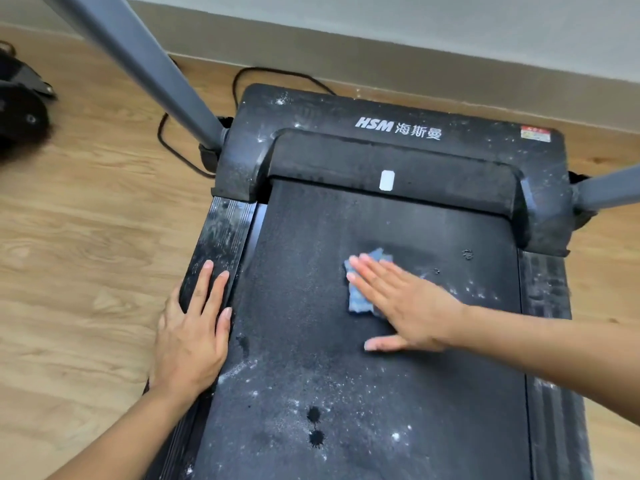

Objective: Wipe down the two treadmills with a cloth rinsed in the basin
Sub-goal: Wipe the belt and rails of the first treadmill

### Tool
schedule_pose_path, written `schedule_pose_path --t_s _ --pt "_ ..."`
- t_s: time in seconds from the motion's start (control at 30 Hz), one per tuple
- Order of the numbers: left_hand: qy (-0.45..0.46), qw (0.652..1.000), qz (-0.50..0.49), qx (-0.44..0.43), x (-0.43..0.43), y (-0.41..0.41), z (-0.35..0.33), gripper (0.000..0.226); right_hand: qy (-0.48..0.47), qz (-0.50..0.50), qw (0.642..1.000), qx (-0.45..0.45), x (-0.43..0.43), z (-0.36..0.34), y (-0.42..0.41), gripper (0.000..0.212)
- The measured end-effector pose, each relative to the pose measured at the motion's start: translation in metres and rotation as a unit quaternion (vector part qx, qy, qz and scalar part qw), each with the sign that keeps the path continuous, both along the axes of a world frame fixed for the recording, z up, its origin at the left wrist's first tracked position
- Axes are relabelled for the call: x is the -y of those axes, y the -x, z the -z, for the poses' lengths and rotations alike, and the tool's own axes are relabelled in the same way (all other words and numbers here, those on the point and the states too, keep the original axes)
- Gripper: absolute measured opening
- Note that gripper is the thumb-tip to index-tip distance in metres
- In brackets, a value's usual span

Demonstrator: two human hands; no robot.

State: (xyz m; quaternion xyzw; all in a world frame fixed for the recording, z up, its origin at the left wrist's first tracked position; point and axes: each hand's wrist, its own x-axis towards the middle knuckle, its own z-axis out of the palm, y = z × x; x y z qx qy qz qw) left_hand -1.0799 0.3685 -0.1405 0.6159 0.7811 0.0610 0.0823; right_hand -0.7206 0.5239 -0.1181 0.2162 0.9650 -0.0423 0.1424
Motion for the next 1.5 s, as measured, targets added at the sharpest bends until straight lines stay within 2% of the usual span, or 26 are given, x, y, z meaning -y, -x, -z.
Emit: schedule_pose_path --t_s 0.1,0.17,0.3,0.4,0.5,0.53,0.57,0.63,0.7,0.73,0.83,0.97,1.03,1.13,1.23,1.33,1.4,1.47,1.5 --pt "-0.007 1.0 0.008 0.001 -0.002 0.003 0.002 0.062 0.0 0.216 0.976 -0.014 -0.068 0.0 0.024 0.12" --pt "-0.006 1.0 0.001 0.004 -0.001 0.002 0.001 0.062 0.017 0.254 0.967 -0.021 -0.067 0.009 0.031 0.124" --pt "0.017 1.0 0.003 0.009 -0.005 -0.002 -0.004 0.062 0.054 0.113 0.992 -0.014 0.025 0.003 0.018 0.127" --pt "0.036 0.999 0.004 0.012 -0.001 -0.002 -0.009 0.062 0.101 -0.002 0.995 0.011 0.114 0.003 0.014 0.125" --pt "0.032 0.999 0.007 0.006 -0.002 0.001 -0.007 0.062 0.084 -0.062 0.994 -0.013 0.097 0.005 0.008 0.116" --pt "0.035 0.999 0.01 0.004 -0.003 0.001 -0.006 0.063 0.06 -0.036 0.997 -0.025 0.072 0.006 0.009 0.114" --pt "0.037 0.999 0.01 -0.001 -0.003 0.002 -0.004 0.063 0.037 0.034 0.998 -0.038 0.041 0.006 0.014 0.115" --pt "0.034 0.999 0.004 -0.007 -0.003 0.003 0.0 0.063 0.045 0.225 0.972 -0.039 -0.018 0.0 0.03 0.12" --pt "0.035 0.999 0.003 -0.001 -0.002 0.002 -0.001 0.063 0.055 0.31 0.949 -0.012 -0.046 0.0 0.037 0.126" --pt "0.036 0.999 0.007 -0.003 -0.003 0.002 -0.002 0.063 0.049 0.3 0.953 0.001 -0.051 0.0 0.033 0.128" --pt "0.049 0.999 0.006 -0.004 -0.009 0.002 -0.005 0.063 0.1 0.187 0.975 0.066 -0.059 -0.03 -0.001 0.128" --pt "0.056 0.998 0.001 -0.001 -0.005 0.0 -0.011 0.062 0.109 0.078 0.979 0.154 -0.054 -0.068 -0.048 0.124" --pt "0.056 0.998 0.002 -0.001 -0.001 -0.001 -0.012 0.063 0.109 0.101 0.981 0.121 -0.037 -0.063 -0.052 0.119" --pt "0.054 0.999 -0.001 -0.002 0.001 -0.003 -0.012 0.064 0.116 0.188 0.974 0.056 -0.007 -0.033 -0.034 0.107" --pt "0.051 0.999 0.001 -0.01 -0.001 -0.004 -0.008 0.064 0.089 0.256 0.962 -0.022 0.034 -0.003 -0.017 0.107" --pt "0.049 0.999 -0.006 -0.008 -0.002 -0.003 -0.008 0.064 0.091 0.192 0.976 -0.044 0.11 0.002 -0.021 0.112" --pt "0.052 0.999 0.003 -0.002 -0.002 -0.002 -0.009 0.064 0.114 0.147 0.982 -0.014 0.165 0.0 -0.03 0.114" --pt "0.047 0.999 0.003 -0.001 -0.004 -0.003 -0.01 0.064 0.126 0.178 0.976 0.015 0.171 -0.001 -0.037 0.112" --pt "0.048 0.999 0.003 -0.002 -0.005 -0.005 -0.009 0.064 0.106 0.197 0.975 -0.003 0.155 0.001 -0.038 0.112"
